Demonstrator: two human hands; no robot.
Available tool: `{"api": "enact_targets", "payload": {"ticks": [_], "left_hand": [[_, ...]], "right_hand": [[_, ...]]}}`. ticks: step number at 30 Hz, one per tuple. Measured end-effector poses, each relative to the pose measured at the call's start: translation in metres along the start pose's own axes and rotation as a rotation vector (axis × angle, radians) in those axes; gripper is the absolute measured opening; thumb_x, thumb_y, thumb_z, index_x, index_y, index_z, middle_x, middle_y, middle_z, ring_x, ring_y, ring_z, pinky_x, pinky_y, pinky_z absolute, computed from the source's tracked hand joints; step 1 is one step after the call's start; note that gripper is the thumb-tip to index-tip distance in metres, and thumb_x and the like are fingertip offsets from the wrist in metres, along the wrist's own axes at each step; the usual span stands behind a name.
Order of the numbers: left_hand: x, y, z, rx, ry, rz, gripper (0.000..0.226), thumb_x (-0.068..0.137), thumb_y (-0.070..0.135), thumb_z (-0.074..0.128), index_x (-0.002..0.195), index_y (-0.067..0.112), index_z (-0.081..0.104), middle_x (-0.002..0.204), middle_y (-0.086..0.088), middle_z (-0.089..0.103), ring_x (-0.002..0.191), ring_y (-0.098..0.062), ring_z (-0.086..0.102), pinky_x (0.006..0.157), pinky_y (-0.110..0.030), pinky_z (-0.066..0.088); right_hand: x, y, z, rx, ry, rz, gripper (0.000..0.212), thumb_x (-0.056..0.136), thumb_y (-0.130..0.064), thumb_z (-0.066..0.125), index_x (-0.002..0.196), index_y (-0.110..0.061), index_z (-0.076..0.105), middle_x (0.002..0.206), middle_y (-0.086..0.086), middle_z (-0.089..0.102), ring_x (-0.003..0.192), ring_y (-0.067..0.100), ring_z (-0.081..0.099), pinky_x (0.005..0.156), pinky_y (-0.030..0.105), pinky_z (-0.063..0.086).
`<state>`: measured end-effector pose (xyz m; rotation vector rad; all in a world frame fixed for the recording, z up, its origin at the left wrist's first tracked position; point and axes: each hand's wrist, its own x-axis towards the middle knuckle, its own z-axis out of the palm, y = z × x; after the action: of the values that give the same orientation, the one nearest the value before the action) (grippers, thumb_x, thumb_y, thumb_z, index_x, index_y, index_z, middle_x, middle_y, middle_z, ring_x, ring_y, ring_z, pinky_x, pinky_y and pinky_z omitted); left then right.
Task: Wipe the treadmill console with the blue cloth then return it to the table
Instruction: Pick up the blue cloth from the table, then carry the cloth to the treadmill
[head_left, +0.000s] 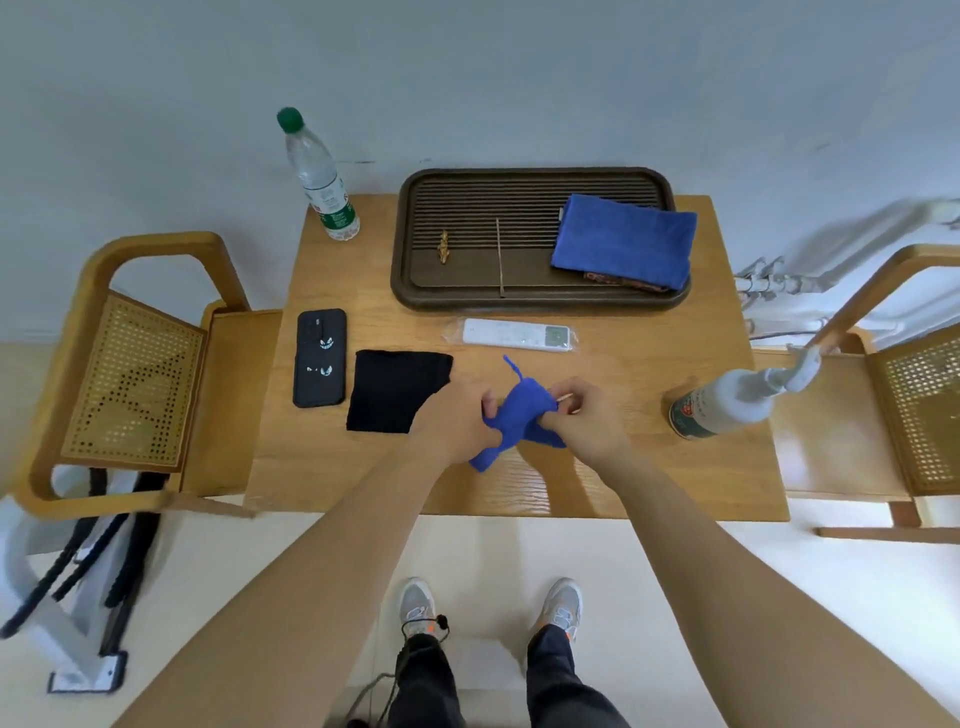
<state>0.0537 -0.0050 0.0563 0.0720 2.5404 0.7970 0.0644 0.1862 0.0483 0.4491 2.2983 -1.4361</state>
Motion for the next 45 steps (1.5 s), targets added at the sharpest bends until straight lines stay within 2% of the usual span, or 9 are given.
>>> {"api": "enact_targets", "payload": {"ticks": [9, 12, 16, 21, 25, 31, 34, 37, 45], "left_hand": [[-0.094, -0.027, -0.053, -0.312, 0.249, -0.139, 0.043, 0.076, 0.031, 0.081, 0.105, 0.026, 0.05, 0.089, 0.004, 0.063, 0.081, -0.017, 0.063, 0.071, -0.037, 0.054], [-0.125, -0.058, -0.068, -0.351, 0.358, -0.174, 0.031, 0.077, 0.026, 0.074, 0.086, 0.026, 0.045, 0.079, 0.002, 0.059, 0.068, -0.019, 0.053, 0.066, -0.043, 0.05], [-0.165, -0.1, -0.093, -0.386, 0.444, -0.232, 0.039, 0.077, 0.023, 0.078, 0.073, 0.022, 0.039, 0.072, 0.002, 0.051, 0.064, -0.015, 0.042, 0.061, -0.031, 0.037], [-0.22, -0.165, -0.124, -0.378, 0.503, -0.32, 0.044, 0.074, 0.033, 0.084, 0.065, 0.023, 0.043, 0.066, 0.004, 0.054, 0.061, -0.017, 0.048, 0.06, -0.034, 0.041], [-0.285, -0.227, -0.144, -0.378, 0.68, -0.388, 0.044, 0.06, 0.04, 0.09, 0.062, 0.024, 0.049, 0.092, 0.002, 0.066, 0.091, -0.019, 0.064, 0.078, -0.047, 0.053], [-0.382, -0.3, -0.157, -0.317, 0.904, -0.445, 0.042, 0.06, 0.045, 0.086, 0.055, 0.034, 0.046, 0.106, 0.017, 0.061, 0.108, -0.016, 0.053, 0.093, -0.037, 0.042], [-0.419, -0.333, -0.157, -0.363, 0.97, -0.563, 0.041, 0.063, 0.051, 0.079, 0.055, 0.032, 0.043, 0.092, 0.026, 0.061, 0.098, -0.016, 0.058, 0.08, -0.036, 0.045], [-0.453, -0.367, -0.156, -0.429, 1.031, -0.752, 0.042, 0.074, 0.038, 0.08, 0.059, 0.023, 0.043, 0.074, 0.011, 0.065, 0.075, -0.011, 0.058, 0.069, -0.038, 0.05], [-0.555, -0.448, -0.152, -0.635, 1.076, -1.12, 0.021, 0.08, 0.03, 0.068, 0.08, 0.012, 0.06, 0.087, 0.001, 0.066, 0.082, -0.021, 0.061, 0.075, -0.041, 0.052]], "right_hand": [[-0.05, -0.087, 0.02, 0.044, -0.277, -0.185, 0.037, 0.084, -0.001, 0.071, 0.117, -0.012, 0.057, 0.084, 0.011, 0.065, 0.075, 0.016, 0.062, 0.059, 0.028, 0.053], [-0.061, -0.116, 0.048, -0.016, -0.364, -0.25, 0.031, 0.083, -0.002, 0.074, 0.109, -0.007, 0.057, 0.081, 0.003, 0.063, 0.078, 0.022, 0.063, 0.069, 0.042, 0.057], [-0.081, -0.154, 0.101, -0.072, -0.453, -0.34, 0.027, 0.083, 0.0, 0.075, 0.095, -0.013, 0.055, 0.077, 0.002, 0.063, 0.068, 0.018, 0.062, 0.059, 0.035, 0.056], [-0.101, -0.191, 0.19, -0.218, -0.576, -0.455, 0.02, 0.084, -0.002, 0.074, 0.086, -0.012, 0.057, 0.081, 0.004, 0.062, 0.068, 0.018, 0.059, 0.053, 0.027, 0.05], [-0.124, -0.216, 0.273, -0.363, -0.682, -0.525, 0.019, 0.083, -0.007, 0.077, 0.081, -0.009, 0.059, 0.079, 0.005, 0.063, 0.065, 0.017, 0.061, 0.053, 0.028, 0.051], [-0.178, -0.24, 0.401, -0.595, -0.794, -0.707, 0.025, 0.079, -0.015, 0.082, 0.068, -0.019, 0.06, 0.081, 0.001, 0.063, 0.077, 0.021, 0.06, 0.073, 0.037, 0.05], [-0.207, -0.254, 0.458, -0.509, -0.908, -0.759, 0.02, 0.085, -0.012, 0.075, 0.077, -0.014, 0.057, 0.085, -0.001, 0.057, 0.079, 0.017, 0.057, 0.068, 0.025, 0.043], [-0.23, -0.269, 0.523, -0.468, -1.07, -0.764, 0.019, 0.093, -0.012, 0.065, 0.082, -0.015, 0.05, 0.076, 0.0, 0.054, 0.07, 0.013, 0.05, 0.07, 0.029, 0.041], [-0.329, -0.311, 0.689, -0.642, -1.533, -0.797, 0.011, 0.096, -0.028, 0.056, 0.09, -0.028, 0.047, 0.074, 0.016, 0.064, 0.063, 0.02, 0.053, 0.061, 0.036, 0.042]]}}
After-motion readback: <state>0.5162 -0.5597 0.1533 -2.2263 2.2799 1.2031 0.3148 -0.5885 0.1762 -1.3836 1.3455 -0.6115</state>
